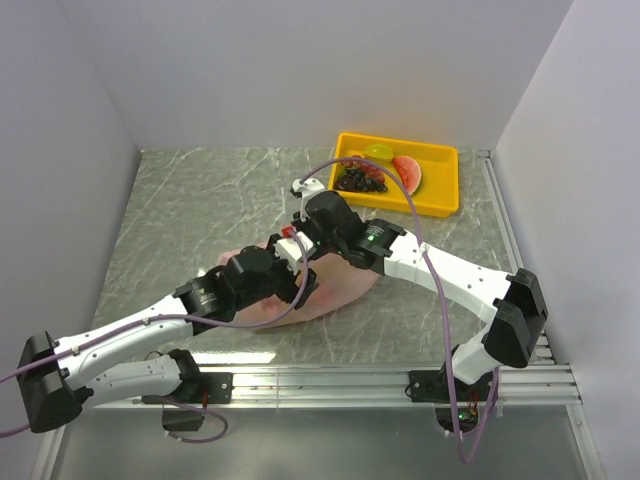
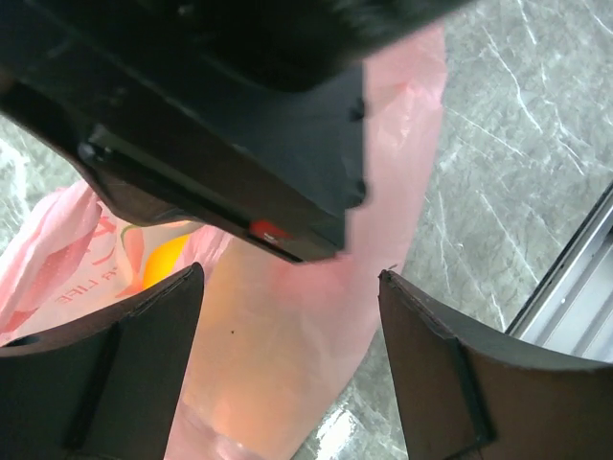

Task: Untie the knot of the plastic bag and take out the fruit

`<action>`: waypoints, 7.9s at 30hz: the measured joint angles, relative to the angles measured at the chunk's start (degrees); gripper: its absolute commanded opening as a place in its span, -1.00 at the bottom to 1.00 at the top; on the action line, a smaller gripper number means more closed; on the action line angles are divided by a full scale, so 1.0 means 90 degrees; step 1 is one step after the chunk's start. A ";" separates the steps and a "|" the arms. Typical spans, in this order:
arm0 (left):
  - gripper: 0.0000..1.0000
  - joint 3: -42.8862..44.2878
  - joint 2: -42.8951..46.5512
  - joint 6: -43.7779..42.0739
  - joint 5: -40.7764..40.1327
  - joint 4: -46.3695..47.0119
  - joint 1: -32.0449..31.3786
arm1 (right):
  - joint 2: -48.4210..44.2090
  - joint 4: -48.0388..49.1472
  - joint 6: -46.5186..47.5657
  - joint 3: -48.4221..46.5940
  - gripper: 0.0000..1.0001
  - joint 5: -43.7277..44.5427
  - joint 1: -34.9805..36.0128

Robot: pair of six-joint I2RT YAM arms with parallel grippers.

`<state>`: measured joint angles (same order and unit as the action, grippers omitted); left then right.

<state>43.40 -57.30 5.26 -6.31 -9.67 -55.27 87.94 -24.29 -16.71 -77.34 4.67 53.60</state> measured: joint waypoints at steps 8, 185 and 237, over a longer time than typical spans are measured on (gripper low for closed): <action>0.60 0.0000 0.0619 -0.0357 -0.0680 -0.0221 -0.0112 | -0.0066 0.0080 -0.0024 0.0100 -1.00 -0.0153 -0.0104; -0.99 -0.1477 0.0901 0.4983 -0.1950 -0.1797 0.0223 | -0.2552 0.1979 0.0906 0.2356 -1.00 0.1054 -0.2256; -0.99 -0.1477 0.1350 0.5085 -0.1950 -0.2030 0.0250 | -0.2356 0.1991 0.1307 0.2453 0.39 0.0163 -0.0092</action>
<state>30.11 -45.15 51.03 -23.86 -27.94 -53.01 66.74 -6.37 -4.95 -55.27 6.13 52.77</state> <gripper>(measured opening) 0.013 0.724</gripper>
